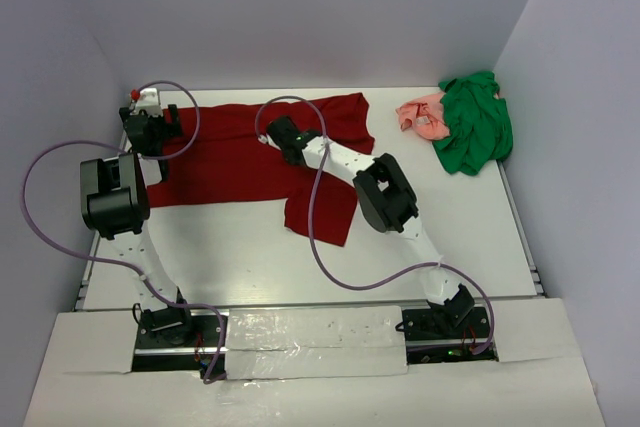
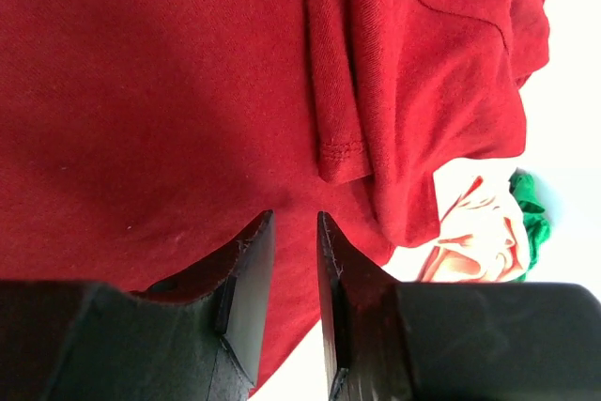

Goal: Fold and stack the t-shirts
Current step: Fold the flattened tshirt in 1/3 of the way

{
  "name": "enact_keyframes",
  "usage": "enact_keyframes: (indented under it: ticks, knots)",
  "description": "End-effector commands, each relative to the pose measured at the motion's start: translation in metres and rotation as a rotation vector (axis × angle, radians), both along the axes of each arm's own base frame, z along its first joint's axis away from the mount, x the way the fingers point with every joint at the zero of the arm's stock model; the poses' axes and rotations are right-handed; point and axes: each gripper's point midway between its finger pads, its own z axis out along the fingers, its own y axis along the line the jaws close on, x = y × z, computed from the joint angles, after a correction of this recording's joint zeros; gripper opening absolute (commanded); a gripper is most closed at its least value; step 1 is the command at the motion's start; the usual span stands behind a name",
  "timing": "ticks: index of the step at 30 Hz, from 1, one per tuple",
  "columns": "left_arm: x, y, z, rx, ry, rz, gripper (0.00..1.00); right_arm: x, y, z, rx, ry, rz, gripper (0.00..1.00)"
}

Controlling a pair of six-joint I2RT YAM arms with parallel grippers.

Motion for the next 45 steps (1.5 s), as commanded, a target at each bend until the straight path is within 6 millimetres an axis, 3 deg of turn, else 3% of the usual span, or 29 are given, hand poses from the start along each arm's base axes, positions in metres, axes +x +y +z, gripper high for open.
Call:
enact_keyframes:
  ticks: [1,12,27,42,45]
  knots:
    - [0.001,-0.004,0.041,0.032,-0.102,-0.019,0.99,0.015,-0.002,0.016,0.01,-0.081,-0.024,0.33]
    - [-0.005,-0.001,0.035,0.051,-0.08,-0.006,0.99,0.034,-0.009,0.019,-0.027,-0.166,-0.047,0.33]
    - [-0.005,0.001,0.035,0.049,-0.071,-0.008,0.99,0.034,-0.002,0.002,0.023,-0.098,-0.041,0.3]
    - [-0.006,-0.001,0.036,0.054,-0.068,-0.016,0.99,0.042,-0.016,-0.006,0.005,-0.08,-0.049,0.26]
    - [-0.006,-0.001,0.036,0.054,-0.064,-0.018,0.99,0.045,-0.016,-0.005,0.01,-0.08,-0.047,0.21]
